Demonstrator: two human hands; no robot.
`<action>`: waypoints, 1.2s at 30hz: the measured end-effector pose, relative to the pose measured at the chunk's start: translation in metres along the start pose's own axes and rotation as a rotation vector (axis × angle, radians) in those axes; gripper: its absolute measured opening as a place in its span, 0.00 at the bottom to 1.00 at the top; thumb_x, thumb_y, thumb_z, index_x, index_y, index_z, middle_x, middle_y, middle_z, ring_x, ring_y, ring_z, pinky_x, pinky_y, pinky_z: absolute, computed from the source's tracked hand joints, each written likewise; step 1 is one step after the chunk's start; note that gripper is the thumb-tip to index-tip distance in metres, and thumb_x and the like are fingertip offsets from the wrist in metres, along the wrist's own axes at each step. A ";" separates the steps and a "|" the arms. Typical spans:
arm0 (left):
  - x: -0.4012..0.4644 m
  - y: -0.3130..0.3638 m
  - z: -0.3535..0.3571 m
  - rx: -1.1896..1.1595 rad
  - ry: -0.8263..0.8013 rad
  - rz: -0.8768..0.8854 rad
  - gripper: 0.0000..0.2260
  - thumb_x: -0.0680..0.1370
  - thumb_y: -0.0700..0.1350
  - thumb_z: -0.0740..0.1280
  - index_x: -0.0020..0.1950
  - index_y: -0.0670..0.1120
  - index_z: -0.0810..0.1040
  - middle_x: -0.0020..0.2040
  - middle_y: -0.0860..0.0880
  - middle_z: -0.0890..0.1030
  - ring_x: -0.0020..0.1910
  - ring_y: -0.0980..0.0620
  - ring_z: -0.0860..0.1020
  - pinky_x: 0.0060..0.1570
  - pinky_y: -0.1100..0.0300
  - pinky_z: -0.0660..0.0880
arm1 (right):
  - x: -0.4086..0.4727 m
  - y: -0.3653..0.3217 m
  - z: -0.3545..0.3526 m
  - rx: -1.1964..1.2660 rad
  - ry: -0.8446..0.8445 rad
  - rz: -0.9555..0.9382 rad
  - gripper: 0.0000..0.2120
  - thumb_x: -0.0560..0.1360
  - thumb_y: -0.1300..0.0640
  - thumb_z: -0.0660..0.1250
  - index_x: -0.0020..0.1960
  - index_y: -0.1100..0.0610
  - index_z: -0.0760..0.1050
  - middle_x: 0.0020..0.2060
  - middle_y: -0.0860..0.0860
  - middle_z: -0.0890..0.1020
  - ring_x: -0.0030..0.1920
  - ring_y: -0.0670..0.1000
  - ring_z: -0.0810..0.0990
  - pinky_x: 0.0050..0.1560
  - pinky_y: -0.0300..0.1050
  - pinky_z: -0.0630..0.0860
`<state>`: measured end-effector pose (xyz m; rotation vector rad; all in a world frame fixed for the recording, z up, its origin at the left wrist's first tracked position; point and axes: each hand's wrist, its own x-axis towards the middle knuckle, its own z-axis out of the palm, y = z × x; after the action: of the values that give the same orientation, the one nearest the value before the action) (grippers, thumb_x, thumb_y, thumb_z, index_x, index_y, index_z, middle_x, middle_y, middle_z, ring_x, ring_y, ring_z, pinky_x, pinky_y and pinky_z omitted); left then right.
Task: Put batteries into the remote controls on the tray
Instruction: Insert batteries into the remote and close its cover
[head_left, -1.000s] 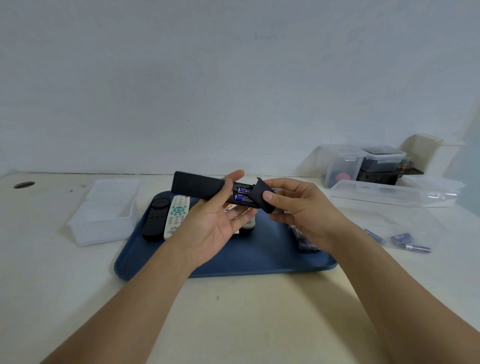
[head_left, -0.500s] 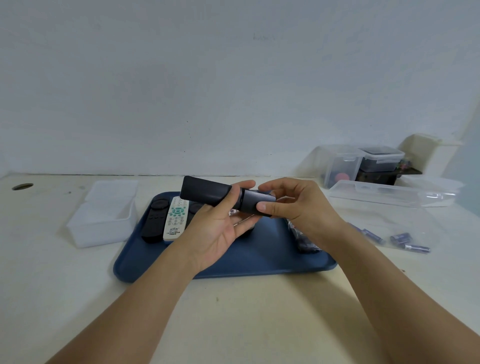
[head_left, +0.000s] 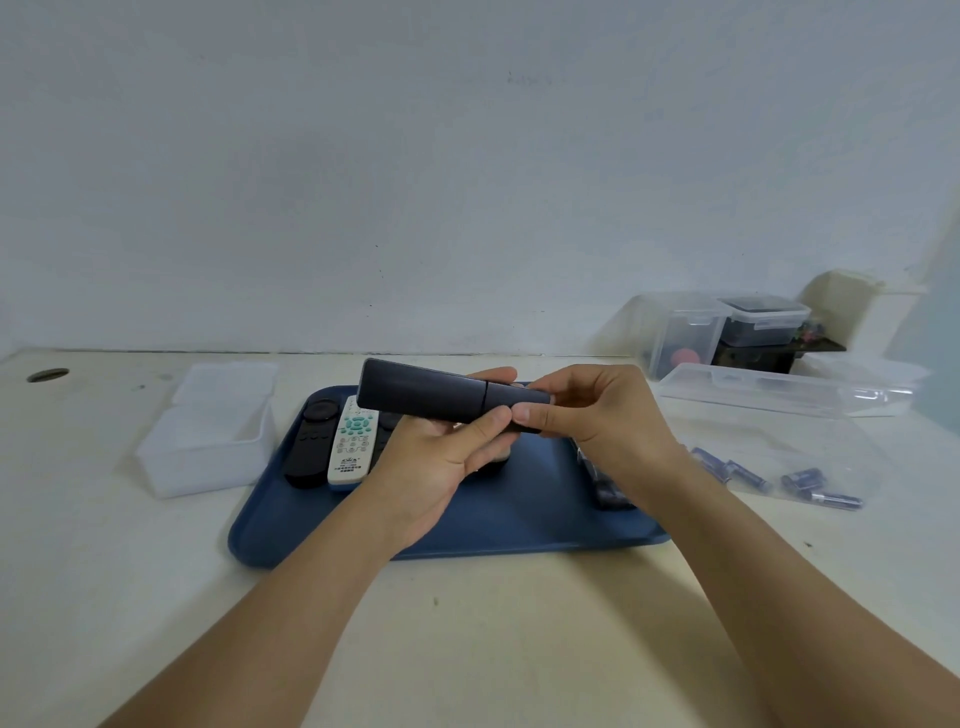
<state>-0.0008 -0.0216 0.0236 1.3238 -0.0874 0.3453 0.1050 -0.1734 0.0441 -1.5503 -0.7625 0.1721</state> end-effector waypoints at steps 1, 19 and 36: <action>-0.001 0.001 0.000 0.004 0.001 0.000 0.15 0.82 0.36 0.63 0.69 0.44 0.75 0.62 0.42 0.83 0.65 0.47 0.80 0.65 0.54 0.76 | -0.001 -0.001 0.000 -0.010 0.000 -0.002 0.10 0.65 0.59 0.81 0.44 0.60 0.85 0.40 0.61 0.85 0.40 0.55 0.85 0.45 0.44 0.83; 0.013 0.011 -0.013 -0.456 0.475 0.013 0.04 0.79 0.40 0.69 0.53 0.44 0.79 0.47 0.46 0.87 0.50 0.51 0.86 0.44 0.57 0.83 | -0.001 0.001 0.001 -0.032 -0.096 0.126 0.07 0.72 0.62 0.76 0.49 0.63 0.85 0.36 0.56 0.86 0.33 0.51 0.81 0.38 0.39 0.80; 0.013 -0.021 -0.031 1.332 0.111 0.254 0.29 0.75 0.58 0.71 0.74 0.51 0.72 0.76 0.52 0.69 0.76 0.52 0.63 0.74 0.60 0.56 | 0.008 0.015 -0.005 -0.956 0.211 -0.539 0.08 0.73 0.61 0.72 0.35 0.58 0.80 0.33 0.51 0.79 0.33 0.54 0.77 0.34 0.50 0.75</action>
<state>0.0137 0.0066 -0.0007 2.6126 0.0966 0.7545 0.1193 -0.1720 0.0336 -2.1126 -1.1409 -0.8563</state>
